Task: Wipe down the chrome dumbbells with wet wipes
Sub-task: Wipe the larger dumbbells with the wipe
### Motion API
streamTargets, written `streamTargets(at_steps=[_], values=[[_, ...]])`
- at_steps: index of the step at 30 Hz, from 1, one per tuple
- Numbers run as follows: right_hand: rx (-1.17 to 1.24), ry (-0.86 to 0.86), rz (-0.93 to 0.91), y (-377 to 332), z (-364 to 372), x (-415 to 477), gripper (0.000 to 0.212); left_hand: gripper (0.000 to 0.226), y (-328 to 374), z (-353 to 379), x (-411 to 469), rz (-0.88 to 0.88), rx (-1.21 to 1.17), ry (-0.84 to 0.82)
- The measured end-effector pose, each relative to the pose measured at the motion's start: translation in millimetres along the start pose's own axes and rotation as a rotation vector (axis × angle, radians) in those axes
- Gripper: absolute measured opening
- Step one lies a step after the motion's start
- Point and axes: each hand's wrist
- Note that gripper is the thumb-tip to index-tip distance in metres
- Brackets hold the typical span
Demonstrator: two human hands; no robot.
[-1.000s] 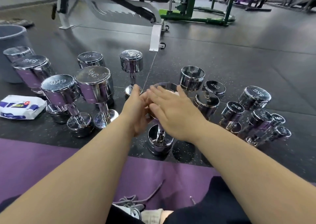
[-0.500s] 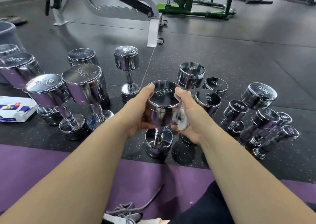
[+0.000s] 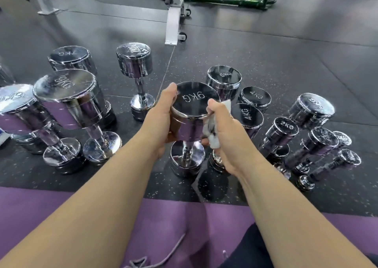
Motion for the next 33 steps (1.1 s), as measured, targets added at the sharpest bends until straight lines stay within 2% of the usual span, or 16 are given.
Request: streamTargets(at_steps=[2,5,8,10,11,13,15,16,18,20,21,23,26,28,31,33], values=[[-0.039,-0.038,0.029,-4,-1,2,0.053,0.055,8,6,6,-0.048,0.020,0.010],[-0.154,-0.057,0.015,-13,3,-1,0.046,0.055,19,5,9,-0.114,0.063,0.013],[-0.575,0.022,-0.194,-27,-3,-6,0.037,0.055,22,-2,2,-0.159,0.139,0.016],[-0.672,0.142,-0.368,-34,-9,-9,0.027,0.052,22,-3,-10,-0.120,0.280,0.072],[-0.662,0.197,-0.419,-35,-11,-9,0.026,0.047,21,-2,-16,-0.025,0.358,0.137],[-0.456,0.181,-0.381,-39,-6,-10,0.024,0.036,20,0,-29,0.300,0.421,0.237],[-0.040,0.058,-0.170,-40,5,-11,0.032,0.050,15,5,-41,0.519,0.480,0.129],[0.108,0.019,-0.093,-42,8,-11,0.041,0.054,13,6,-45,0.586,0.588,0.119],[0.272,0.000,-0.066,-44,6,-13,0.062,0.051,7,12,-45,0.721,0.751,0.220],[0.407,-0.040,-0.068,-50,-3,-15,0.066,0.033,7,22,-46,0.770,0.735,0.260],[0.430,-0.045,-0.072,-51,-6,-16,0.074,0.021,9,29,-47,0.781,0.728,0.295],[0.432,-0.059,-0.100,-49,-9,-16,0.071,0.010,14,36,-41,0.753,0.775,0.465],[0.363,-0.023,-0.117,-41,-7,-11,0.068,0.010,27,18,-24,0.665,0.754,0.663],[0.332,-0.002,-0.121,-36,-6,-7,0.066,0.023,28,7,-20,0.776,0.863,0.620],[0.371,0.062,-0.083,-32,-3,-2,0.064,0.031,5,8,-29,1.068,1.122,0.568],[0.422,0.078,-0.082,-29,-1,0,0.062,0.034,1,14,-30,1.052,1.140,0.500]])
Point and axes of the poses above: each hand's wrist, its own x-axis towards the middle knuckle, its own z-axis out of the palm, y = z × x, and after that the axes turned 14 degrees about -z, right-handed
